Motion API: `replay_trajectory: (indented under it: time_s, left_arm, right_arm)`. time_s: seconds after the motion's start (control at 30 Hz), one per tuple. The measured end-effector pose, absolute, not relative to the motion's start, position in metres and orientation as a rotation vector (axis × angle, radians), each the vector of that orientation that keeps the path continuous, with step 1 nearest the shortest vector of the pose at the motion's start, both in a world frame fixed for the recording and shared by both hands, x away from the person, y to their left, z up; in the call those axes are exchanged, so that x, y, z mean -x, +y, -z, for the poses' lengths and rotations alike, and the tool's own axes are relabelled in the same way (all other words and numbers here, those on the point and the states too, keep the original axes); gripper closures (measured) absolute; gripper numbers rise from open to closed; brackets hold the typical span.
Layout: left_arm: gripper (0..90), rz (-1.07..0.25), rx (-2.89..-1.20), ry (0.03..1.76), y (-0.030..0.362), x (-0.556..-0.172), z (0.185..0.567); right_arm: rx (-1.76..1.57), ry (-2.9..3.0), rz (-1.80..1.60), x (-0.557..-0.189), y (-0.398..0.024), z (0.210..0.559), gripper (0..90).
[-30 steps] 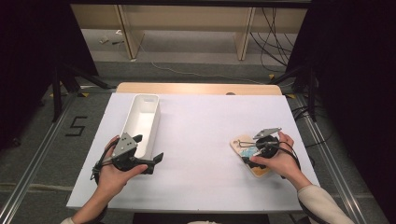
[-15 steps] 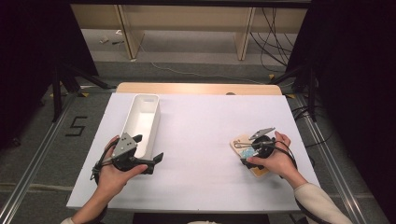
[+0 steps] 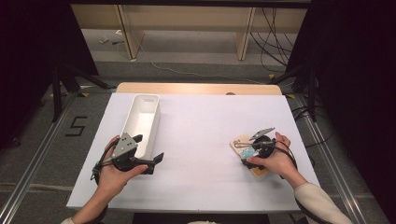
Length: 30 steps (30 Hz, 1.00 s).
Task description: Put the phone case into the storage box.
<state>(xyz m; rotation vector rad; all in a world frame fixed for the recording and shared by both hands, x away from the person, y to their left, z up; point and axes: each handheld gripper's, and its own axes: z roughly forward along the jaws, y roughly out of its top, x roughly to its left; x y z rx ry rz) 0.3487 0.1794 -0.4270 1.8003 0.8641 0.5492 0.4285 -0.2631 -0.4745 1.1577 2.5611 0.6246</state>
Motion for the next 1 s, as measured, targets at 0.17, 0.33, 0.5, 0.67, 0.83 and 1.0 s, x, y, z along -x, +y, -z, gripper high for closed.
replay_trajectory:
  time_s: [0.17, 0.33, 0.5, 0.67, 0.83, 1.0]
  left_arm:
    - [0.0, -0.549, -1.800, 0.863, 0.1791, -0.3484, 0.4270]
    - [0.0, -0.548, -1.799, 0.862, 0.1786, -0.3480, 0.4269]
    - [0.0, -0.547, -1.797, 0.863, 0.1788, -0.3479, 0.4270]
    - [0.0, -0.548, -1.798, 0.861, 0.1784, -0.3479, 0.4269]
    - [0.0, -0.550, -1.798, 0.858, 0.1781, -0.3475, 0.4266]
    - [0.0, -0.550, -1.797, 0.857, 0.1780, -0.3473, 0.4263]
  right_arm:
    - [-1.163, 2.568, -0.625, -0.4292, -0.2633, 0.4756, 0.8]
    - [-1.160, 2.574, -0.611, -0.4309, -0.2620, 0.4753, 0.8]
    - [-1.165, 2.580, -0.604, -0.4315, -0.2617, 0.4758, 1.0]
    - [-1.178, 2.582, -0.604, -0.4317, -0.2618, 0.4756, 1.4]
    - [-1.188, 2.586, -0.596, -0.4319, -0.2615, 0.4754, 1.7]
    - [-1.181, 2.593, -0.583, -0.4329, -0.2600, 0.4747, 2.4]
